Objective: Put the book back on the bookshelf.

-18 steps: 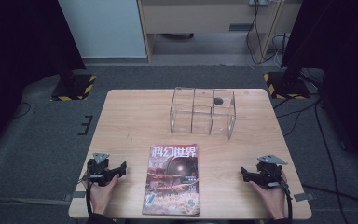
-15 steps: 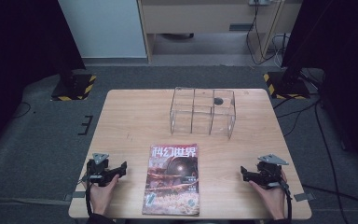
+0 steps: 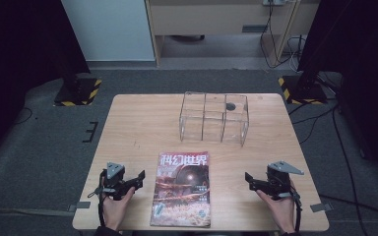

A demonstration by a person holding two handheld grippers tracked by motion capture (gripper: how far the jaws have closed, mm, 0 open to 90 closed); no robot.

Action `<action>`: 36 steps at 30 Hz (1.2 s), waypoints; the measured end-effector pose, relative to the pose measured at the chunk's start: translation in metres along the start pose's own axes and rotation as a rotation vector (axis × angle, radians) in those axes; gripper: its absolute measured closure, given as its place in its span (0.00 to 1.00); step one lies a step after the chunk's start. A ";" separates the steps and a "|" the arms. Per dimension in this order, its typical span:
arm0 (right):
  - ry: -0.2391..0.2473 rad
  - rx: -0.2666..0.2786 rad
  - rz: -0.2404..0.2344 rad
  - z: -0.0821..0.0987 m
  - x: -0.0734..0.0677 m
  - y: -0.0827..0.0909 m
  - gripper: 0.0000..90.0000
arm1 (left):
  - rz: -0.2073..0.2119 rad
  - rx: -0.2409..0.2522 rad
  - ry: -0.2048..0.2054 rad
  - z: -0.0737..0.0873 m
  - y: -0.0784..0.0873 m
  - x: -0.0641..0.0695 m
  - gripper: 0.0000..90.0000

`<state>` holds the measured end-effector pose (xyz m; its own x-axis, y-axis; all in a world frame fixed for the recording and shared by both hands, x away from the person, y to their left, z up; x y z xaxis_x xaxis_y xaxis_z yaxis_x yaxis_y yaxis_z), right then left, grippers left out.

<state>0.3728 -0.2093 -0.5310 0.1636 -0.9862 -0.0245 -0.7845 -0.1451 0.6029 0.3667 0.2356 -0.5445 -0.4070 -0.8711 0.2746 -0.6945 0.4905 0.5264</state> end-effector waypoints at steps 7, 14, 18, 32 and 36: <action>0.002 0.005 -0.075 -0.007 -0.022 0.003 0.09 | 0.031 -0.008 -0.011 0.000 -0.006 0.012 0.24; 0.000 0.021 -0.131 -0.018 -0.044 0.004 0.10 | 0.058 -0.013 -0.018 0.001 -0.011 0.022 0.32; 0.023 0.024 -0.148 -0.021 -0.058 0.003 0.13 | 0.066 -0.028 -0.027 0.003 -0.016 0.027 0.32; 0.068 -0.019 -0.213 -0.011 -0.104 -0.008 0.15 | 0.098 -0.089 -0.047 0.014 -0.027 0.041 0.36; 0.072 -0.042 -0.241 -0.005 -0.118 -0.012 0.16 | 0.108 -0.102 -0.042 0.017 -0.028 0.043 0.37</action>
Point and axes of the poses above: each handheld gripper's, and its own axes: y roughly backward along the jaws, z roughly out of its underside, x roughly to its right, the point moved 6 cm from there along -y, roughly forward along the jaws, and after that the axes turned 13 degrees about z, right-handed, at the moved point
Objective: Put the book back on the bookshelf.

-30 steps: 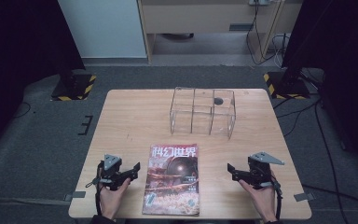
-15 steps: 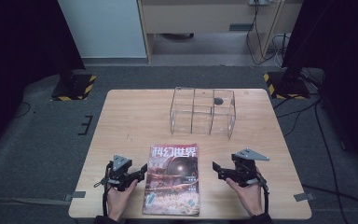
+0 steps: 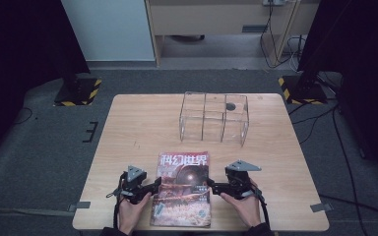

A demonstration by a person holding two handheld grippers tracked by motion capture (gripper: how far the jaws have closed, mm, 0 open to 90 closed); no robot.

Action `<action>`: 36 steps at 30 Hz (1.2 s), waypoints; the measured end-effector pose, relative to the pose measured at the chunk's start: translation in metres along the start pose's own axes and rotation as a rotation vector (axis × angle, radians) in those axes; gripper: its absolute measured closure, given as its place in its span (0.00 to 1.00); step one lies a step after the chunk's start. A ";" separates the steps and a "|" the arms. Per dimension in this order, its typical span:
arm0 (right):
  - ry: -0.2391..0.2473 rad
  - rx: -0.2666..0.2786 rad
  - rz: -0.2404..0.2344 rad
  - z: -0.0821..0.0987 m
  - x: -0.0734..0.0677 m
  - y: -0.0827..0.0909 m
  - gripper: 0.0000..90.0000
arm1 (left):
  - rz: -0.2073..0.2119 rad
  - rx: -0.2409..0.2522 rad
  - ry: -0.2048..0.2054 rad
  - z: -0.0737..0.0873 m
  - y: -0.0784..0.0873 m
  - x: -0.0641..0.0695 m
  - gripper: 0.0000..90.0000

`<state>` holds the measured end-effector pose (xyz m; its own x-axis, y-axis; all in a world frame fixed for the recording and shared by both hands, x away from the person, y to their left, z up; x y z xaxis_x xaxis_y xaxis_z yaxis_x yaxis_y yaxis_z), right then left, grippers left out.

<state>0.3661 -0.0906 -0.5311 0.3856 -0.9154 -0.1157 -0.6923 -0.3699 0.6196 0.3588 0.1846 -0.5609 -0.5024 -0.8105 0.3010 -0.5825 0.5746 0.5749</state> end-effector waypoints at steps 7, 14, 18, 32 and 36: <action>0.018 -0.036 -0.015 0.013 -0.016 -0.012 0.18 | 0.018 -0.023 0.001 0.003 -0.005 0.004 0.38; 0.008 -0.078 -0.045 0.028 -0.027 -0.022 0.18 | 0.029 -0.035 0.003 0.007 -0.008 0.008 0.39; -0.014 -0.097 -0.064 0.032 -0.032 -0.026 0.19 | 0.031 -0.043 -0.002 0.009 -0.009 0.010 0.39; -0.088 -0.077 -0.106 0.034 -0.036 -0.027 0.21 | 0.066 -0.035 -0.011 0.011 -0.013 0.021 0.43; -0.098 -0.073 -0.107 0.034 -0.036 -0.027 0.21 | 0.063 -0.027 -0.007 0.011 -0.013 0.021 0.44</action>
Point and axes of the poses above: each handheld gripper's, and its own axes: y roughly backward along the jaws, z roughly out of its underside, x roughly to its right, the point moved 6 cm from there along -y, roughly forward along the jaws, and after that the axes turned 13 degrees about z, right-handed, at the moved point
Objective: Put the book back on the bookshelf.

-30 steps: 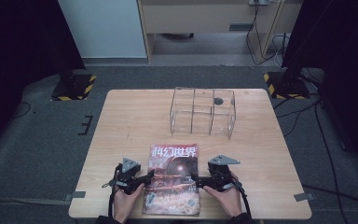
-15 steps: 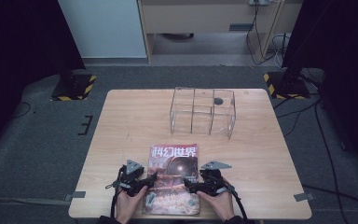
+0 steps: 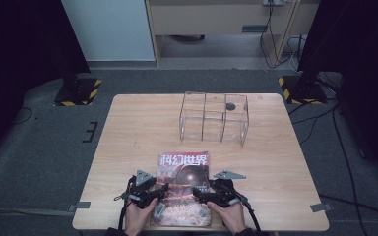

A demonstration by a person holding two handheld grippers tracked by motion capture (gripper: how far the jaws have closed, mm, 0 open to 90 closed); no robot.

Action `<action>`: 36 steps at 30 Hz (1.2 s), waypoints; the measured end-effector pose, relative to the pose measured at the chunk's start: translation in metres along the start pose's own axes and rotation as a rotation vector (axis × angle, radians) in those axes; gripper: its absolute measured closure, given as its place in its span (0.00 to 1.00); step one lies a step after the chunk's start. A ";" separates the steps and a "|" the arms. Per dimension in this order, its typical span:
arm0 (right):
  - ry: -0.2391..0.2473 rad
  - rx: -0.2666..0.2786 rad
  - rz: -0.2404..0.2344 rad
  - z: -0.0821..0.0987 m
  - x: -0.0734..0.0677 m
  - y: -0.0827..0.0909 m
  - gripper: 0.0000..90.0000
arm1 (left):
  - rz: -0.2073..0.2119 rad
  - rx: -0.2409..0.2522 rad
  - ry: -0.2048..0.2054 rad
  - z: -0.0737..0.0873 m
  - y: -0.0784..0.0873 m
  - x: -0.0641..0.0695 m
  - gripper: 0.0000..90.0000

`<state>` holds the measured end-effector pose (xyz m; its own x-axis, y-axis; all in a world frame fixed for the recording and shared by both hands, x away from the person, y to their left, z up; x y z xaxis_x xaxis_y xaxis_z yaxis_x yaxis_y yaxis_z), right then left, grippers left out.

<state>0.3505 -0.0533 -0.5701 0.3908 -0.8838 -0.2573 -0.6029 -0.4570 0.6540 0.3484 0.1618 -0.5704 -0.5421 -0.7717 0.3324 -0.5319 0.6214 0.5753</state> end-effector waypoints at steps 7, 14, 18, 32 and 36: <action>-0.060 -0.004 -0.028 -0.001 0.004 0.001 0.26 | -0.019 0.016 0.013 0.001 0.000 0.001 0.44; -0.129 0.008 -0.067 -0.005 0.008 0.006 0.30 | -0.026 0.028 0.021 0.001 -0.001 0.002 0.44; -0.158 0.035 -0.108 -0.008 0.008 0.011 0.32 | -0.020 0.034 0.030 0.001 0.000 0.001 0.44; -0.103 0.013 -0.062 0.000 0.010 0.003 0.30 | -0.014 0.040 0.032 0.002 0.000 0.001 0.44; -0.130 0.011 -0.072 -0.001 0.010 0.003 0.29 | -0.014 0.040 0.032 0.002 0.000 0.001 0.44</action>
Point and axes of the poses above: each handheld gripper's, and its own axes: y roughly backward along the jaws, z roughly out of its underside, x roughly to its right, the point moved 6 cm from there along -y, roughly forward along the jaws, and after that the axes turned 13 degrees about z, right-handed, at the moved point
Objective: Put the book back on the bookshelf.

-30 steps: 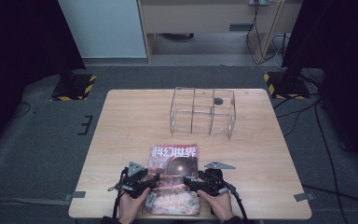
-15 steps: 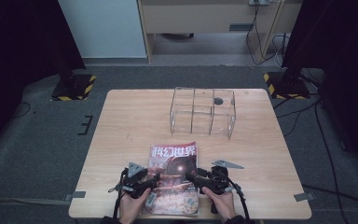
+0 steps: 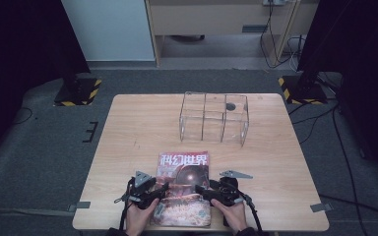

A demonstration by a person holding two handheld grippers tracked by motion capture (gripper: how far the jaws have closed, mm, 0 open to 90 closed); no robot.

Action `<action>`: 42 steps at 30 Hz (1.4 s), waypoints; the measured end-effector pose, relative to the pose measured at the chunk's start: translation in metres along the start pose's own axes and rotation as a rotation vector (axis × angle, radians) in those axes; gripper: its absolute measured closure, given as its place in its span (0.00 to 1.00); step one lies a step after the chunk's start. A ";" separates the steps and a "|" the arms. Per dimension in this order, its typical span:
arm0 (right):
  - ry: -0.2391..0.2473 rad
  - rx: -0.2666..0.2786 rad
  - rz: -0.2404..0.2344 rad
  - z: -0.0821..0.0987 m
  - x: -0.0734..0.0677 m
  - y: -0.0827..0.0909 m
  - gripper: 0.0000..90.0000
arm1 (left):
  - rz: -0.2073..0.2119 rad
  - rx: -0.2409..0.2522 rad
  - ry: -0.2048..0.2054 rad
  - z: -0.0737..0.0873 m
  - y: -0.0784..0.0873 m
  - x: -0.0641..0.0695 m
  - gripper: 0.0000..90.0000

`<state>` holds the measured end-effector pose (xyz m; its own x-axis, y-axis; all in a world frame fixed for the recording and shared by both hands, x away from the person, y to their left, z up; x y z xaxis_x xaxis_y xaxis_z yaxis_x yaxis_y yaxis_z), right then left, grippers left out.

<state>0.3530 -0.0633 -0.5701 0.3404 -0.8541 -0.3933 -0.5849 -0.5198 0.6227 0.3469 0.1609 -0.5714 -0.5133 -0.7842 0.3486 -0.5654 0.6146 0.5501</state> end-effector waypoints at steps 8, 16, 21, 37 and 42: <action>-0.074 0.086 -0.126 -0.012 -0.004 0.013 0.38 | -0.007 -0.001 -0.003 0.000 0.000 0.000 0.44; -0.025 -0.005 -0.052 -0.002 0.003 0.002 0.28 | 0.001 0.001 0.004 0.000 0.000 0.000 0.44; -0.035 0.037 -0.100 -0.006 0.003 0.006 0.32 | 0.001 0.004 0.009 0.000 0.001 -0.001 0.44; -0.039 0.042 -0.130 -0.012 -0.004 0.004 0.36 | 0.003 0.006 0.011 0.000 0.001 -0.001 0.44; 0.029 0.036 -0.057 -0.011 -0.005 0.005 0.40 | 0.003 0.006 0.012 0.000 0.001 -0.001 0.44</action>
<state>0.3567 -0.0621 -0.5577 0.3950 -0.8237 -0.4069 -0.5897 -0.5669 0.5752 0.3469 0.1629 -0.5713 -0.5073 -0.7834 0.3591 -0.5676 0.6173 0.5447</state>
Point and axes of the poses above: each handheld gripper's, and its own axes: y roughly backward along the jaws, z roughly out of its underside, x roughly to its right, the point moved 6 cm from there along -y, roughly forward along the jaws, and after that the axes turned 13 degrees about z, right-handed, at the moved point
